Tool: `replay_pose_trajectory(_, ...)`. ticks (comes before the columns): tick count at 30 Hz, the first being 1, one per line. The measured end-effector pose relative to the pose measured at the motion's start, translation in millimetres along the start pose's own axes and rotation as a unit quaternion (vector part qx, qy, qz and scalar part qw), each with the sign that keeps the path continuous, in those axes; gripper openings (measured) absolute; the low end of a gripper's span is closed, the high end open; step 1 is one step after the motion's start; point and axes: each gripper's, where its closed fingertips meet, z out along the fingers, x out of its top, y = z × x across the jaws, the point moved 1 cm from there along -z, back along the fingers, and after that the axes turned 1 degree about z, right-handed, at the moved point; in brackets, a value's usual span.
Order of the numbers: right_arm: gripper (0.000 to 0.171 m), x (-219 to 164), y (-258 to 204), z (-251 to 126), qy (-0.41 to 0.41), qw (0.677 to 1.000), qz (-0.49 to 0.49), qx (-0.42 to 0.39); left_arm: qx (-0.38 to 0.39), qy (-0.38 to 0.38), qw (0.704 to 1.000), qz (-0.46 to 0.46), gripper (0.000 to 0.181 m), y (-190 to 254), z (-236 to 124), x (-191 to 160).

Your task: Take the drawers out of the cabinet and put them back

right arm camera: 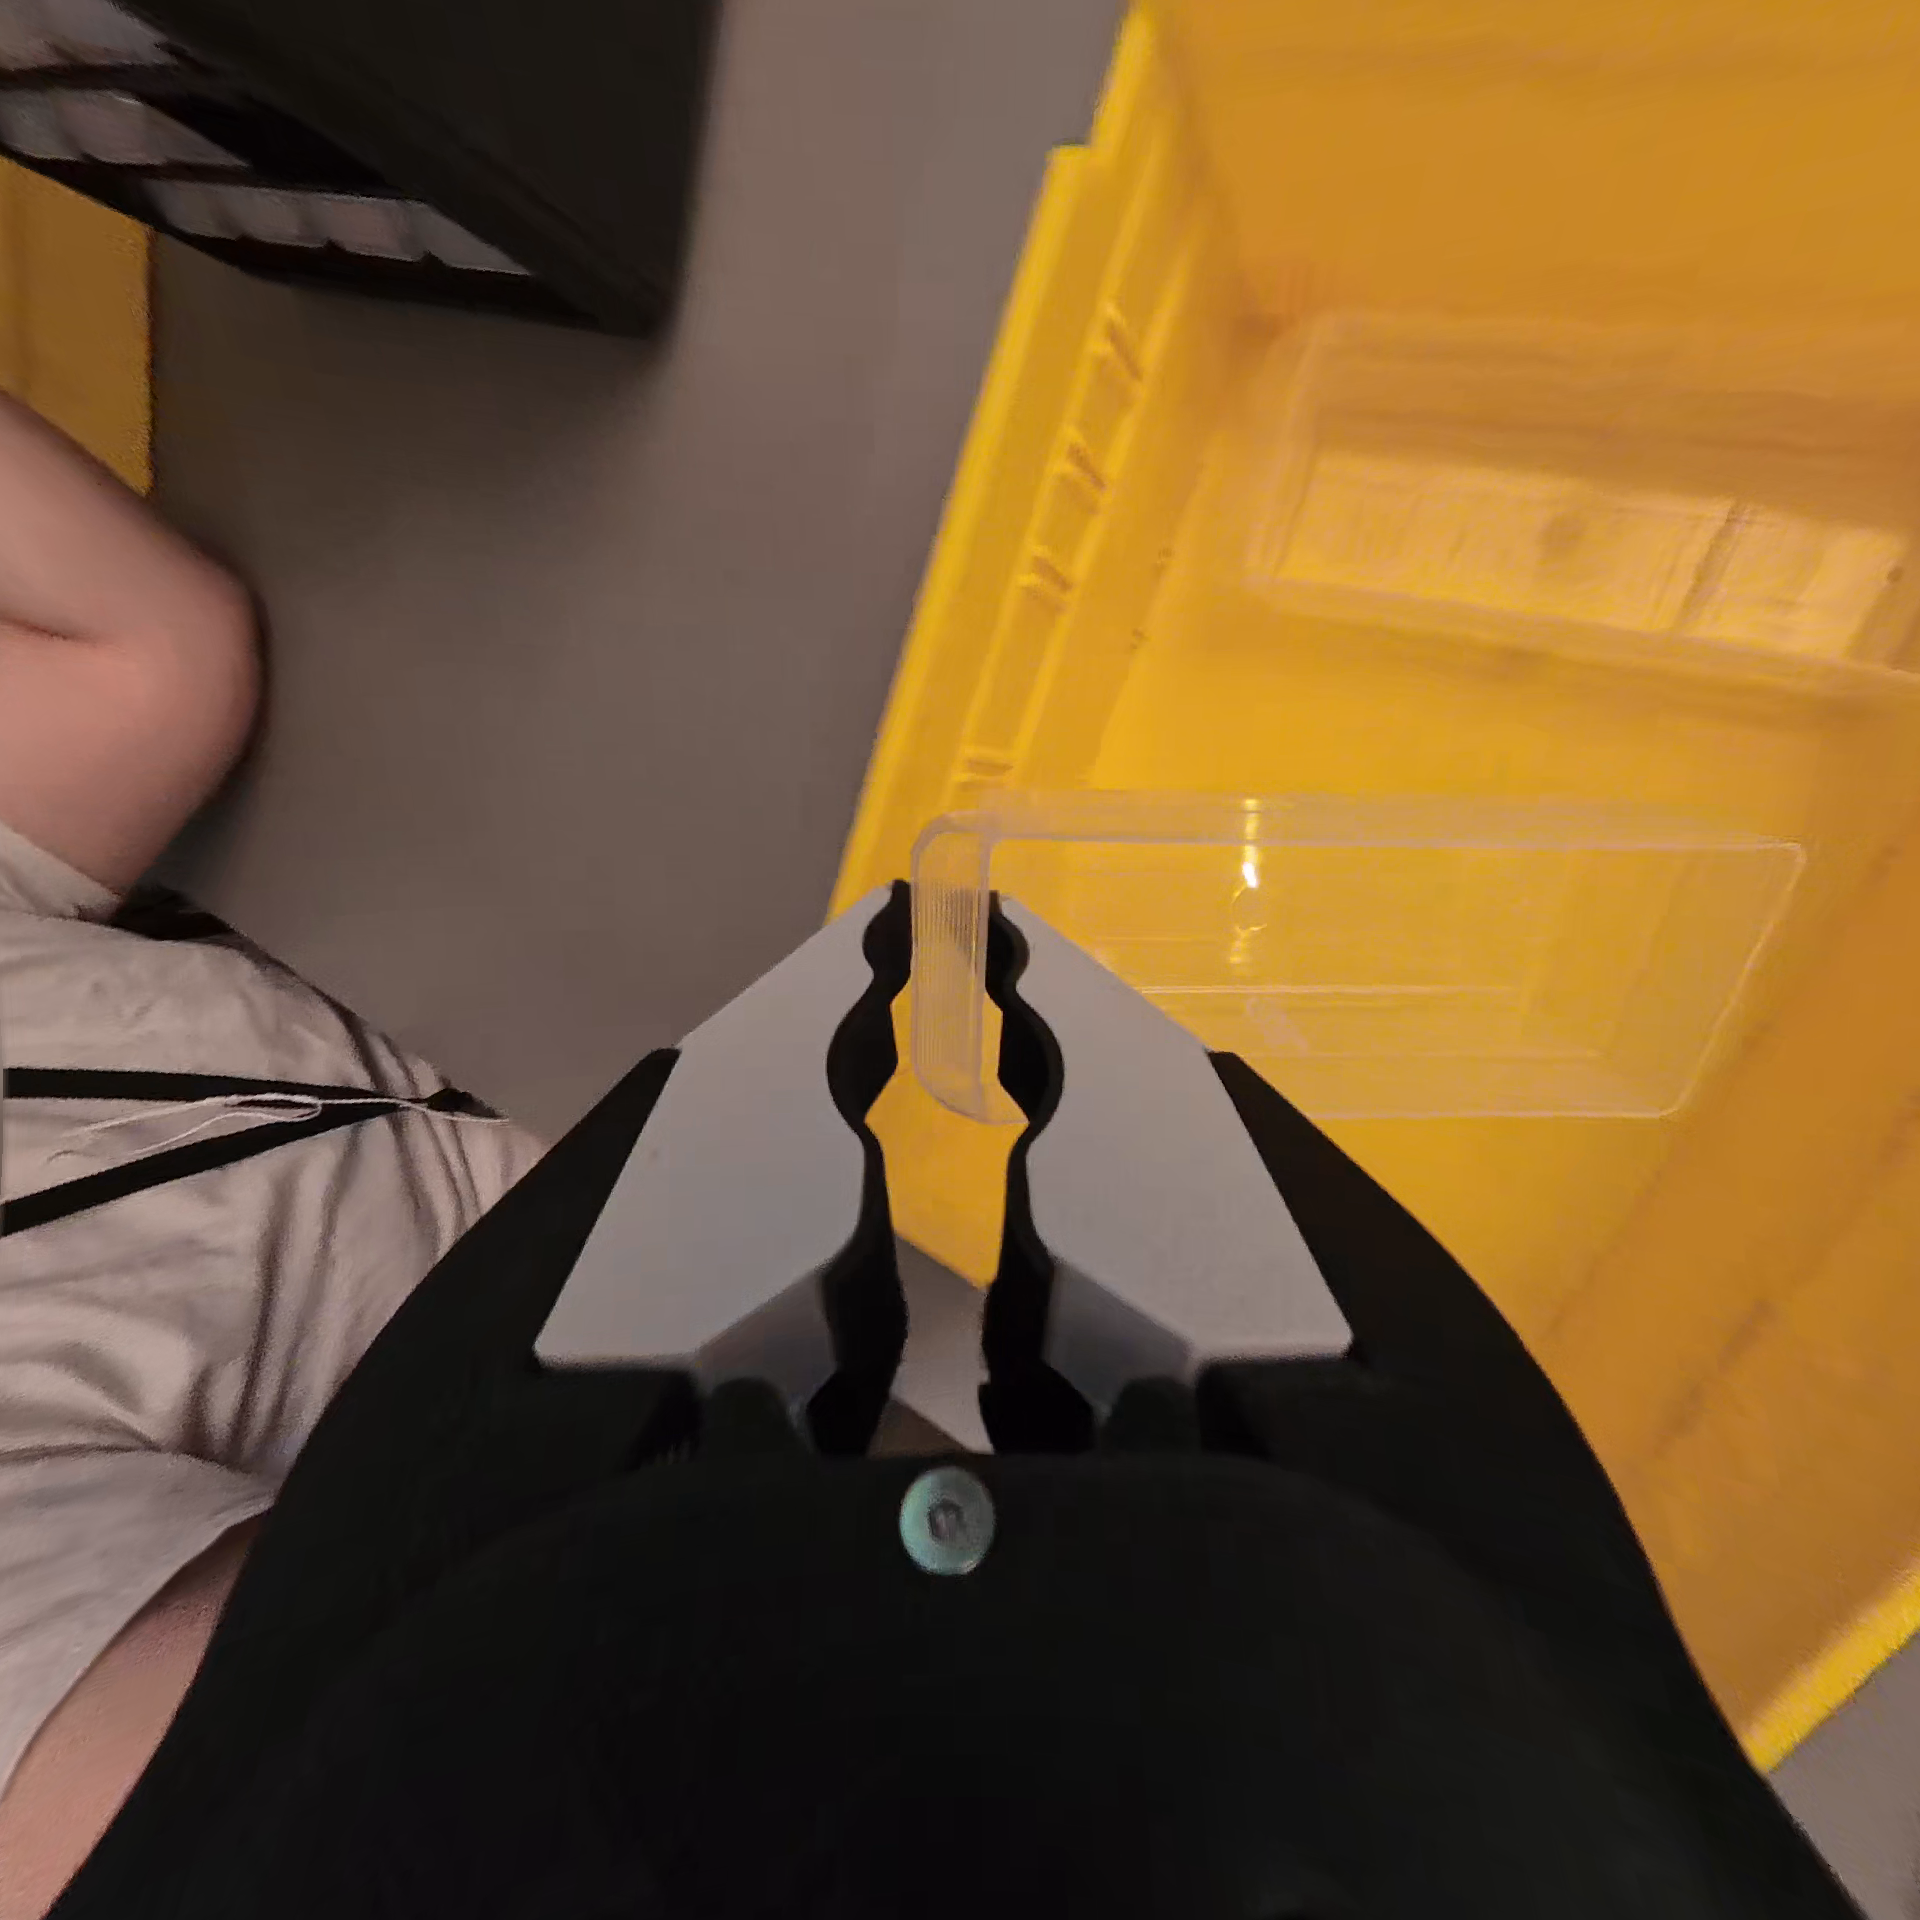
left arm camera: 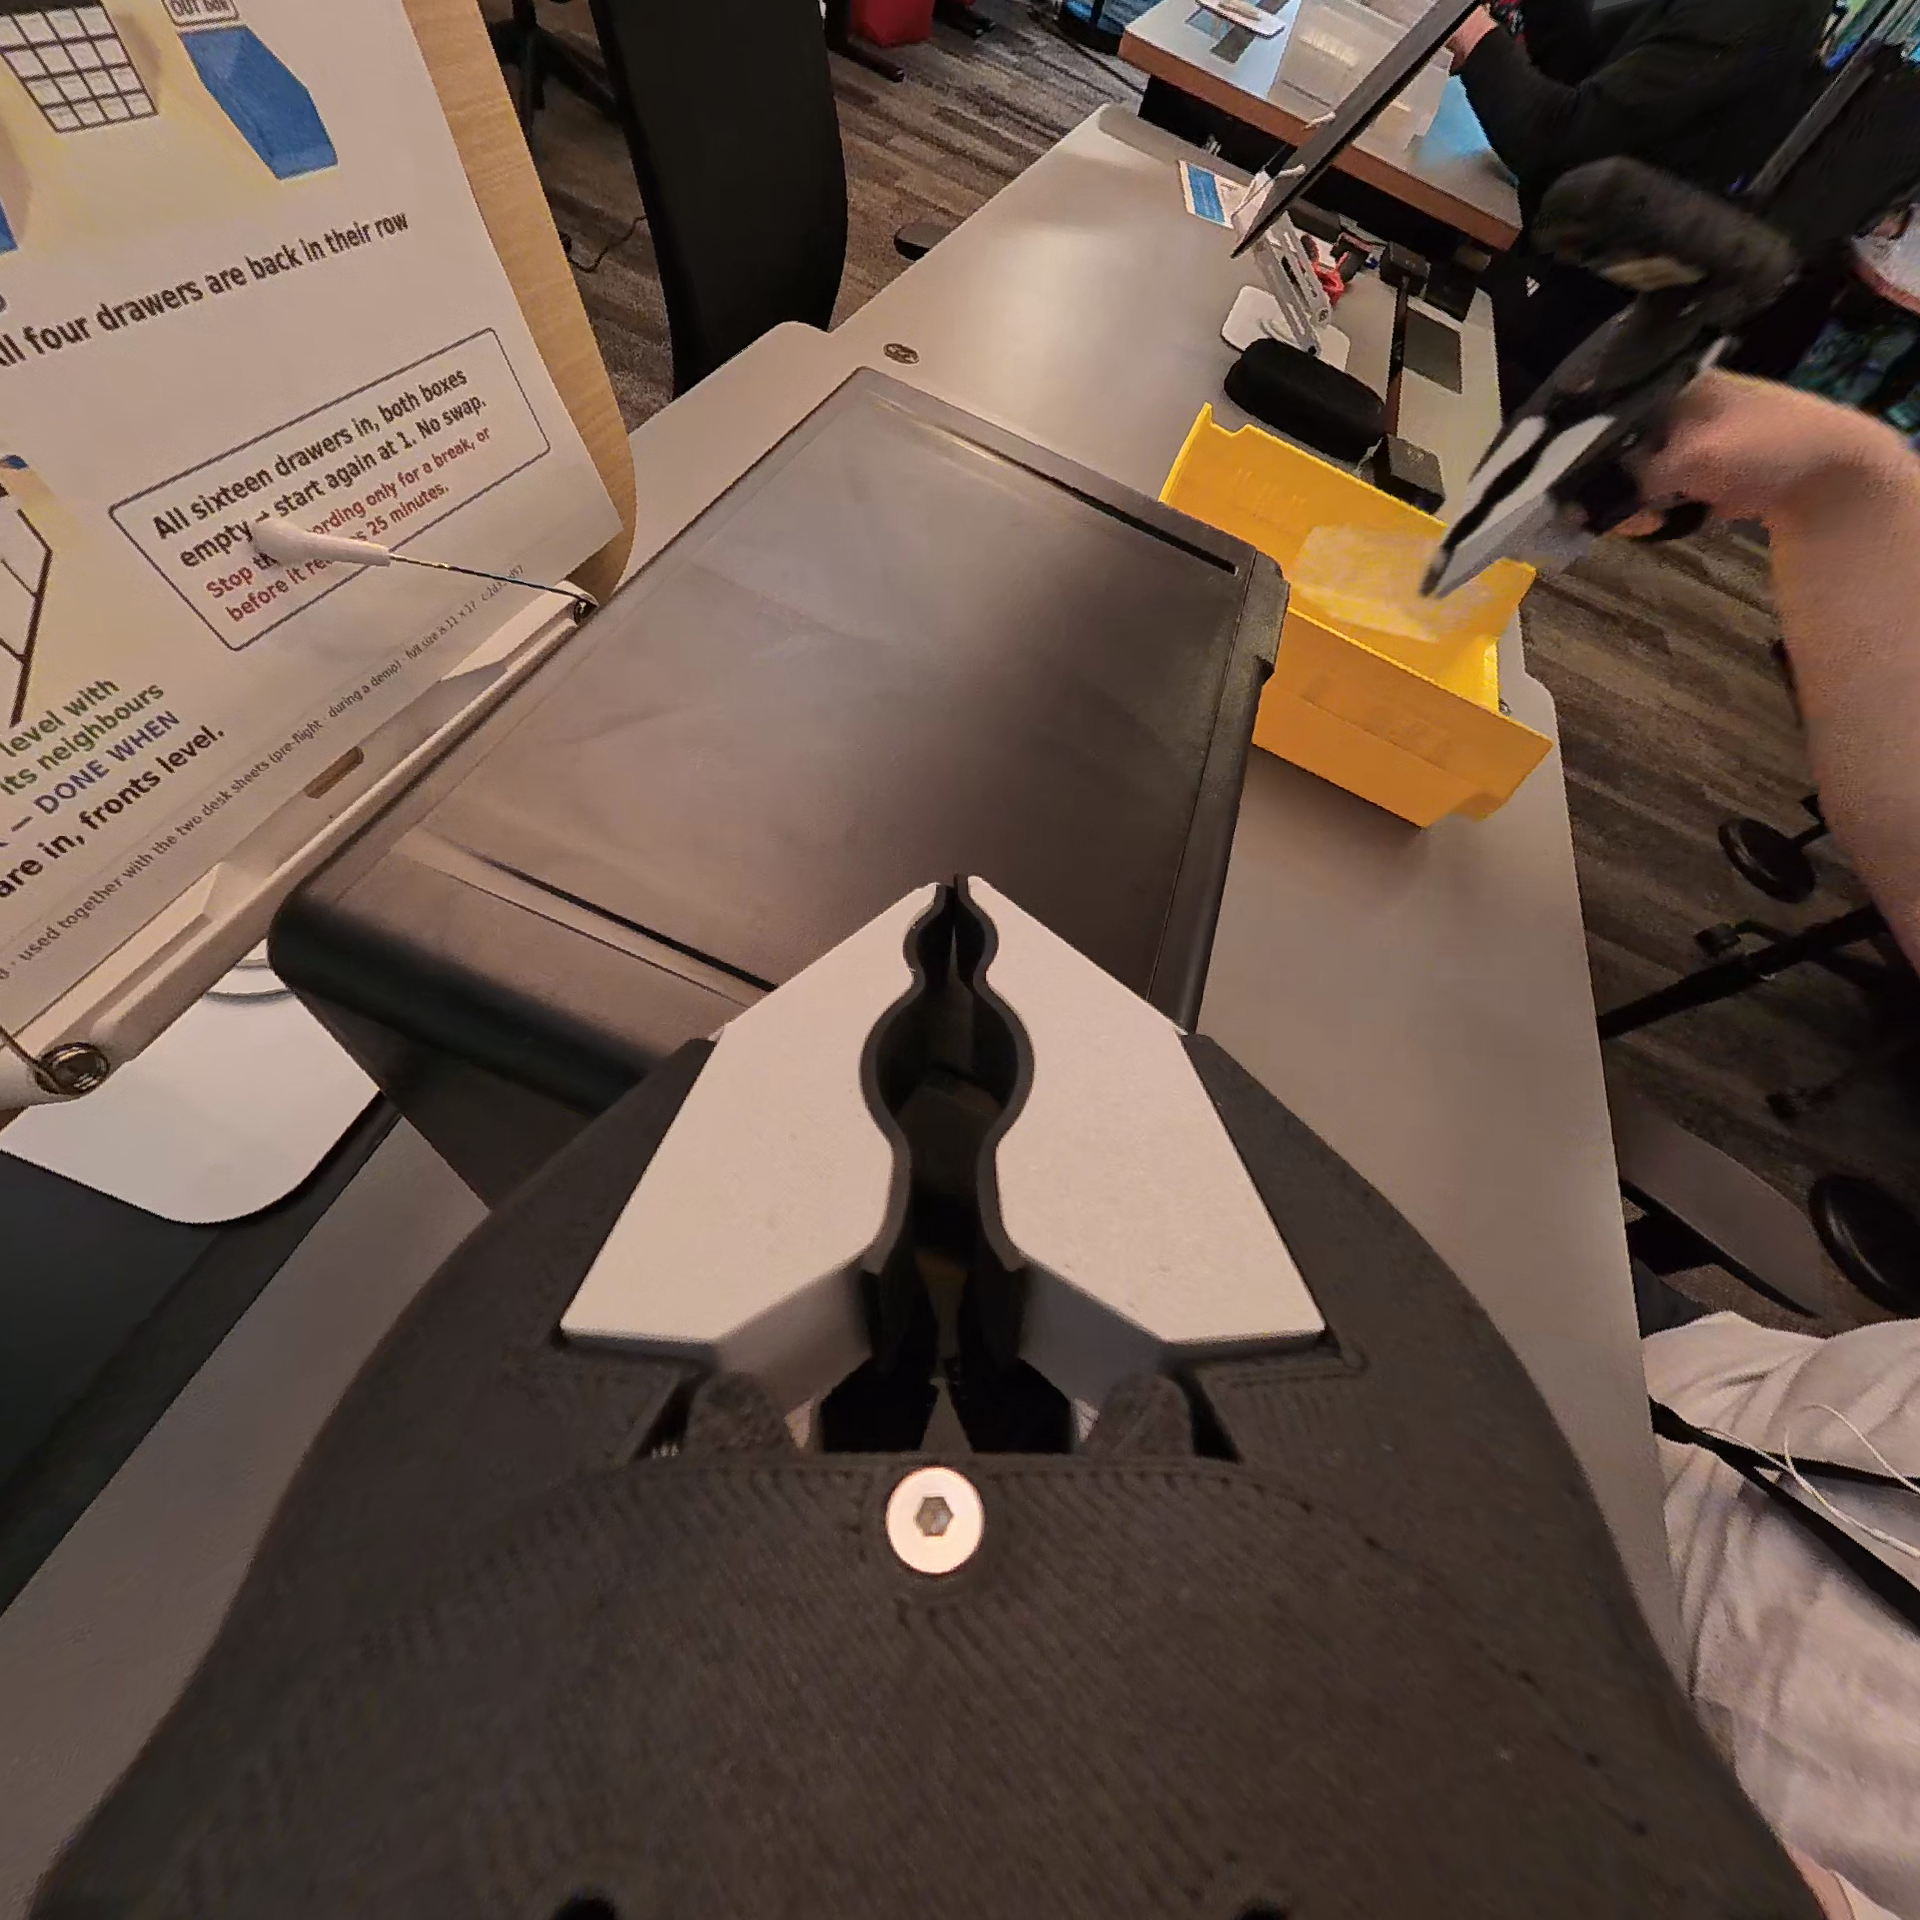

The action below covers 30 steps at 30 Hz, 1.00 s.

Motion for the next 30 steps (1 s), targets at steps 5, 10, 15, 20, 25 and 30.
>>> replay_pose_trajectory(5, 0.011, 0.4, 34.4, 36.0, -0.036, 0.998, -0.029, -0.044, -0.001, 0.000, 1.000, 0.001, 0.000, 0.0, 0.0, 0.0)
replay_pose_trajectory(10, 0.011, 6.0, 51.3, 55.8, -0.063, 0.990, -0.044, -0.115, 0.000, -0.001, 1.000, 0.000, 0.000, -0.2, 0.2, -0.1)
replay_pose_trajectory(15, 0.013, 12.0, 64.5, 71.6, -0.066, 0.986, -0.005, -0.153, 0.000, -0.001, 1.000, -0.001, 0.000, -0.2, 0.1, -0.2)
replay_pose_trajectory(20, 0.014, 12.4, 70.4, 82.8, -0.061, 0.986, 0.011, -0.154, -0.001, 0.000, 1.000, 0.000, 0.000, -0.2, 0.0, -0.2)
replay_pose_trajectory(25, 0.024, 29.0, 56.0, 41.8, 0.027, 0.977, -0.018, -0.212, -0.004, 0.000, 1.000, 0.001, 0.000, 0.0, -0.2, -0.3)
replay_pose_trajectory(30, 0.039, 93.4, -46.5, -53.2, 0.262, 0.859, -0.218, -0.383, -0.003, 0.000, 1.000, 0.000, 0.000, 0.0, -0.2, -0.4)
